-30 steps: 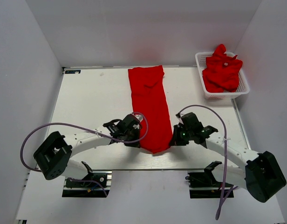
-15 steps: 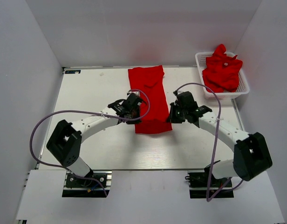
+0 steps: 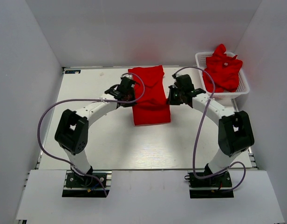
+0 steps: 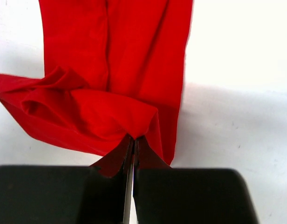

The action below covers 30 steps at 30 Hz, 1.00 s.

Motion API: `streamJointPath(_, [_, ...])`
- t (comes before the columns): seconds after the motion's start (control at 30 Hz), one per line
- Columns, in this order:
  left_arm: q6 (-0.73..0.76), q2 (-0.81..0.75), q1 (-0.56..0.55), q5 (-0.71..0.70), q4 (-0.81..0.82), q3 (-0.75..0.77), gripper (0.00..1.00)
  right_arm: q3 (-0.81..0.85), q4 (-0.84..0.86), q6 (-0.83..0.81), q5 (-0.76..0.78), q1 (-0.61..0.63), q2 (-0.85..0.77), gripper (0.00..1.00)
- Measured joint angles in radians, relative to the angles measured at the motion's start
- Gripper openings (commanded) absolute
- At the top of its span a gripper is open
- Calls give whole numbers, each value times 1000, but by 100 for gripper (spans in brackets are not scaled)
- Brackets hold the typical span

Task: Fold and stack the t-shirts
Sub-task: Fold the folded rectangular tshirt in 1/3 of the way

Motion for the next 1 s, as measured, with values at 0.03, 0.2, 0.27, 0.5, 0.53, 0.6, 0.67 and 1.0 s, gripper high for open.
streamJointPath(0.03, [9,14,6,5,7,14,0,13,2,-8,-3,-6,13,0])
streamJointPath(0.2, [51,110,39,33,30,99,0,89,3,-34,-30,-28,82,0])
streamJointPath(0.27, [62,134,51,42,31,117,0,121,4,-42,-43,-35,113,0])
streamJointPath(0.5, [99,205,89,54,47,189,0,214,8,-54,-73,-58,216,0])
streamJointPath(0.53, [104,216,93,56,48,202,0,227,8,-55,-76,-61,230,0])
streamJointPath(0.6, [114,232,102,63,51,221,0,256,9,-60,-82,-66,258,0])
streamJointPath(0.67, [122,246,108,69,53,234,0,277,10,-61,-88,-71,280,0])
streamJointPath(1.0, [136,317,132,116,51,264,0,339,8,-61,-114,-83,377,0])
